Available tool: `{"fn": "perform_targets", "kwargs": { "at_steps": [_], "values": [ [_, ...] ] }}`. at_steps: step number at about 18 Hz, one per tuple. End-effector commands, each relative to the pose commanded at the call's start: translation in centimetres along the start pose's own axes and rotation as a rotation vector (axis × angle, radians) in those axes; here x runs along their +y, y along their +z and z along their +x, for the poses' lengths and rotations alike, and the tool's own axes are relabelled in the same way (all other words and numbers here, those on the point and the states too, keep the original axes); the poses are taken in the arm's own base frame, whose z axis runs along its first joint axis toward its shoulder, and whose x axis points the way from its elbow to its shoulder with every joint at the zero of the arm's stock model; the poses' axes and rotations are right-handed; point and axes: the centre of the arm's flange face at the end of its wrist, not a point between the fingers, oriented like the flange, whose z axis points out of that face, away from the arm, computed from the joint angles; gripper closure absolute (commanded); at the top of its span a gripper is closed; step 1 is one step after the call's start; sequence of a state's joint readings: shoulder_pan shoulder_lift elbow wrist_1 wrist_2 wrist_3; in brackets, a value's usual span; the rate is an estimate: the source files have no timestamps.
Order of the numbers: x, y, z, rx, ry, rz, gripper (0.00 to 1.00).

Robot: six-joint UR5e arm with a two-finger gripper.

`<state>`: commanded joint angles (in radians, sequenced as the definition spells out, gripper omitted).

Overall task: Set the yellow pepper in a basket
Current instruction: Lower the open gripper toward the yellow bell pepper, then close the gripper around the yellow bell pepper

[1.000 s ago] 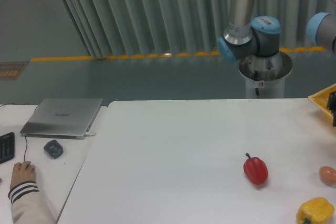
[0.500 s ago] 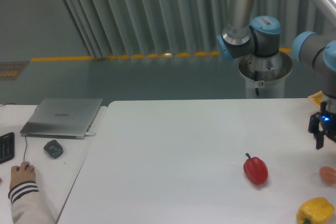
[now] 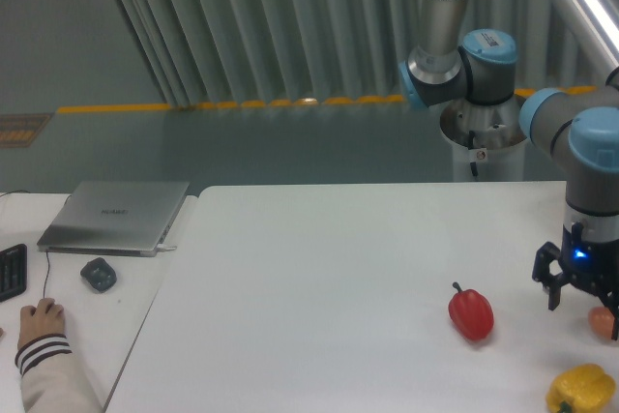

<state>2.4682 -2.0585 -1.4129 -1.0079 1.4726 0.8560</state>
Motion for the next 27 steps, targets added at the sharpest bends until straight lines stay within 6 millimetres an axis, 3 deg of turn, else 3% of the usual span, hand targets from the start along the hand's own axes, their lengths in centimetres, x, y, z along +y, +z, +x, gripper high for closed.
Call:
{"fn": "perform_targets", "kwargs": {
  "at_steps": [7, 27],
  "values": [
    [-1.5, 2.0, -0.7, 0.005, 0.016, -0.001, 0.0],
    [-1.7, 4.0, -1.3, 0.018, 0.14, -0.016, 0.0]
  ]
}}
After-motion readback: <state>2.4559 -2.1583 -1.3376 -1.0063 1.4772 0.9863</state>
